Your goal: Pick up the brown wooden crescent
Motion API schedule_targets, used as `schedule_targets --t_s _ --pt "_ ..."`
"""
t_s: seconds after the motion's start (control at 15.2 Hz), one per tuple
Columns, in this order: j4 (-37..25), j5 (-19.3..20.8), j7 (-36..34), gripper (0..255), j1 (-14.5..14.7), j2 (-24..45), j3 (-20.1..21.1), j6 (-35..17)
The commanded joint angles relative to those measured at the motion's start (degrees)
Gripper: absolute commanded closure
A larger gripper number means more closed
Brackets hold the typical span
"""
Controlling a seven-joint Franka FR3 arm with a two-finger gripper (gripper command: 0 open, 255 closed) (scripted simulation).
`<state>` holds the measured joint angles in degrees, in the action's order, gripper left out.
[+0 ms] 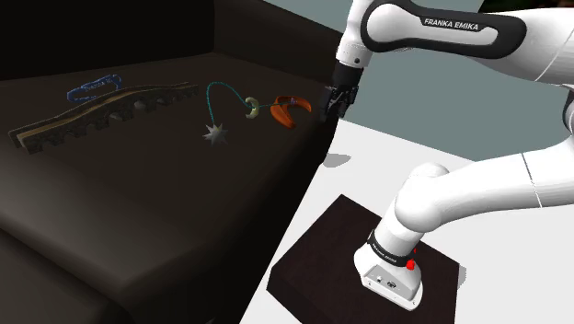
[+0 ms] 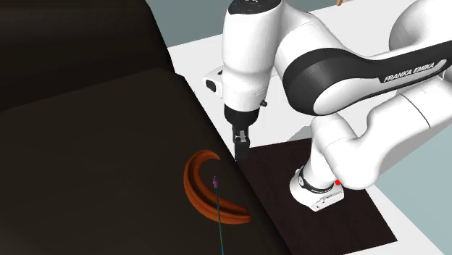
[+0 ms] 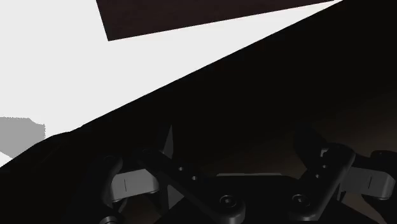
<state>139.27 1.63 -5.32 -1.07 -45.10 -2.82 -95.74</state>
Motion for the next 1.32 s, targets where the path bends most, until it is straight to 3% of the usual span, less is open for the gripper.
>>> schedule_targets --t_s 0.0,0.92,1.25 --pt "0.0 0.0 0.0 0 0.0 0.0 0.0 0.0" --pt "-20.0 -20.4 -28.1 0 1.4 15.8 7.7 2.8" --pt "-17.1 -21.1 -28.1 0 1.5 15.7 8.1 -0.1"
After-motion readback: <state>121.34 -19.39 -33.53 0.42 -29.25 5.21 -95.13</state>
